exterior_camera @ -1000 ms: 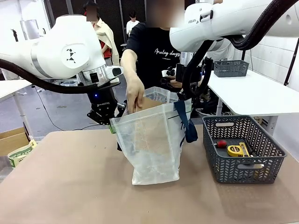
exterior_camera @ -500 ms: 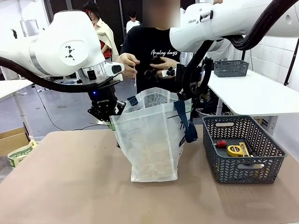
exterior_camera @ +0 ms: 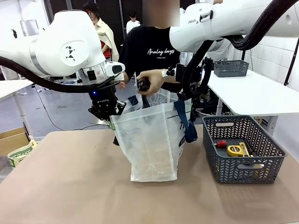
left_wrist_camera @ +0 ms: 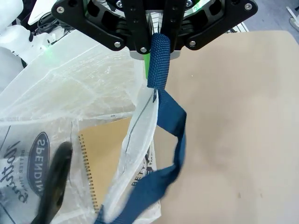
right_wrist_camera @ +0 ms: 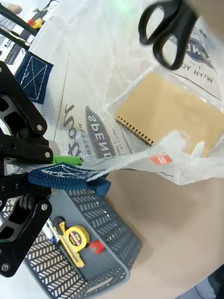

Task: Transfer purchased items from the store into the shopping bag.
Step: Move the Reusable shopping bag to the right side of the table.

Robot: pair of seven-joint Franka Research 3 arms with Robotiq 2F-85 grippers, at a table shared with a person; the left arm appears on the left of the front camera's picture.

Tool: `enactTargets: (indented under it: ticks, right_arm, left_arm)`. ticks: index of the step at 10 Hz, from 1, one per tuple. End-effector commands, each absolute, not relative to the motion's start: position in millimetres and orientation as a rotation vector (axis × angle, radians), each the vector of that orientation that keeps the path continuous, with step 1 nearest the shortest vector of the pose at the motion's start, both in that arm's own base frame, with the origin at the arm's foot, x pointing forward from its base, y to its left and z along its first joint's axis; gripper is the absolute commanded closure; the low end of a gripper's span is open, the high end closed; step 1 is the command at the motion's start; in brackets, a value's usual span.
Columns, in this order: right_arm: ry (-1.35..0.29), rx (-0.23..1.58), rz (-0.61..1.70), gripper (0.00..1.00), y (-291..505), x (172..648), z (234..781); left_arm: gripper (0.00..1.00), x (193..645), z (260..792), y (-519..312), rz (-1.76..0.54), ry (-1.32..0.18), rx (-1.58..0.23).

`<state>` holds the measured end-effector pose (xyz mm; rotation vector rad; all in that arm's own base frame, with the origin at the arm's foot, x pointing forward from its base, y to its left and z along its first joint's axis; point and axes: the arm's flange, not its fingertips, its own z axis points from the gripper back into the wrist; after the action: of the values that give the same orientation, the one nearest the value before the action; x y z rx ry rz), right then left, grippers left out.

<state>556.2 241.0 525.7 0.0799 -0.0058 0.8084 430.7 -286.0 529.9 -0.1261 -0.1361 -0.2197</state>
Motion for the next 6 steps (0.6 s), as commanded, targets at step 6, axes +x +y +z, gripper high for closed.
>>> enactTargets:
  ticks: [6]
  right_arm:
    - [-0.001,0.075,0.790,1.00,237.4,557.4,524.4]
  left_arm:
    - [1.00,430.7,529.9,-286.0,-0.220,-0.136,-0.126]
